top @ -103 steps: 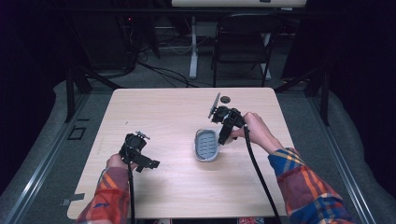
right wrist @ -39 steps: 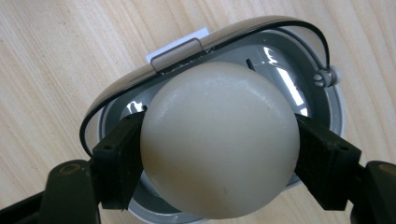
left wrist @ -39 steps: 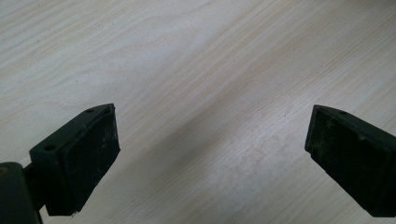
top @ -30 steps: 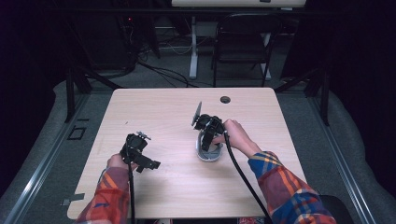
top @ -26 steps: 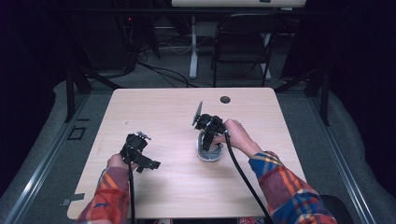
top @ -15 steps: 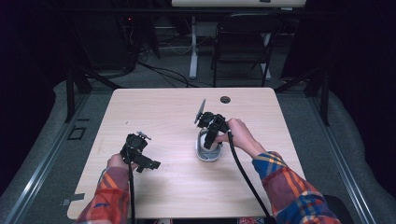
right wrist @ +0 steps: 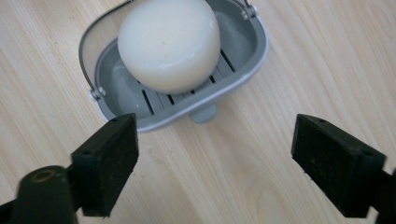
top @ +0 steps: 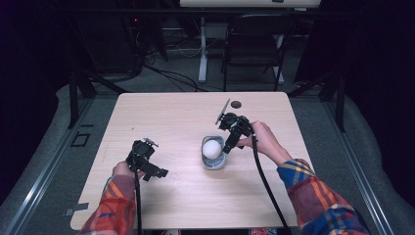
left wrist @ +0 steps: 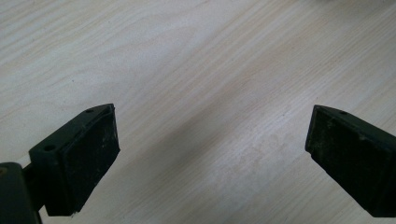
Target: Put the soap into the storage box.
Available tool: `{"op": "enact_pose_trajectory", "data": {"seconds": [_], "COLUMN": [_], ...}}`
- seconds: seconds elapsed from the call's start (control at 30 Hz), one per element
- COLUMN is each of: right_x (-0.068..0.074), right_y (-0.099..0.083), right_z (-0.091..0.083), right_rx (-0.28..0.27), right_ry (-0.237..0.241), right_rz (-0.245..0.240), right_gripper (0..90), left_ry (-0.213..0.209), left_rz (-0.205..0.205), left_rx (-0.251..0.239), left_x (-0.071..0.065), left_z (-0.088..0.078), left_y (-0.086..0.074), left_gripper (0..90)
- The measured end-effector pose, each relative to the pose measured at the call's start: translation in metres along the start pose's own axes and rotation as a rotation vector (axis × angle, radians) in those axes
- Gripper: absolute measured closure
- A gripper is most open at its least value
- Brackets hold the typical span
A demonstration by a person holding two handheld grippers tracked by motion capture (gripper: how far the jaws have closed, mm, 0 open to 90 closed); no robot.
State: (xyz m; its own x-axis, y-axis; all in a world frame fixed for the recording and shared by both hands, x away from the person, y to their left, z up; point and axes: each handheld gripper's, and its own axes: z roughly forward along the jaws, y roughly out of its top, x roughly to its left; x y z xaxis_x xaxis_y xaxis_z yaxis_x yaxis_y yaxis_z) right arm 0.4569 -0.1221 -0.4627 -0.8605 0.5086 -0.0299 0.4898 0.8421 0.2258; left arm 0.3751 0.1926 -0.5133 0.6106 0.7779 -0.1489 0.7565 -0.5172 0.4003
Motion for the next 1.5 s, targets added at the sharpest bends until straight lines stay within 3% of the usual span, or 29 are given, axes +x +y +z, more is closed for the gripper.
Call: {"op": "enact_pose_trajectory", "data": {"seconds": [0.4, 0.77, 1.33, 1.5], "right_x": [-0.009, -0.012, -0.018, -0.015], "right_y": [-0.030, -0.069, -0.127, -0.145], "right_z": [-0.016, -0.023, -0.010, -0.002], "right_rx": [-0.032, -0.014, 0.012, 0.052], "right_ry": [-0.026, -0.055, -0.049, -0.058], "right_rz": [0.044, 0.074, 0.174, 0.185], "right_gripper": [4.2, 0.1, 1.4, 1.8], "left_ry": [0.000, 0.004, 0.004, 0.008], "left_rz": [-0.001, 0.001, -0.001, 0.006], "left_rx": [0.001, 0.005, 0.006, 0.002], "left_x": [0.000, -0.001, -0.001, -0.001], "left_z": [0.001, 0.001, 0.001, 0.000], "left_y": [0.000, 0.001, 0.001, 0.001], "left_gripper": [2.8, 2.7, 2.6, 2.4]}}
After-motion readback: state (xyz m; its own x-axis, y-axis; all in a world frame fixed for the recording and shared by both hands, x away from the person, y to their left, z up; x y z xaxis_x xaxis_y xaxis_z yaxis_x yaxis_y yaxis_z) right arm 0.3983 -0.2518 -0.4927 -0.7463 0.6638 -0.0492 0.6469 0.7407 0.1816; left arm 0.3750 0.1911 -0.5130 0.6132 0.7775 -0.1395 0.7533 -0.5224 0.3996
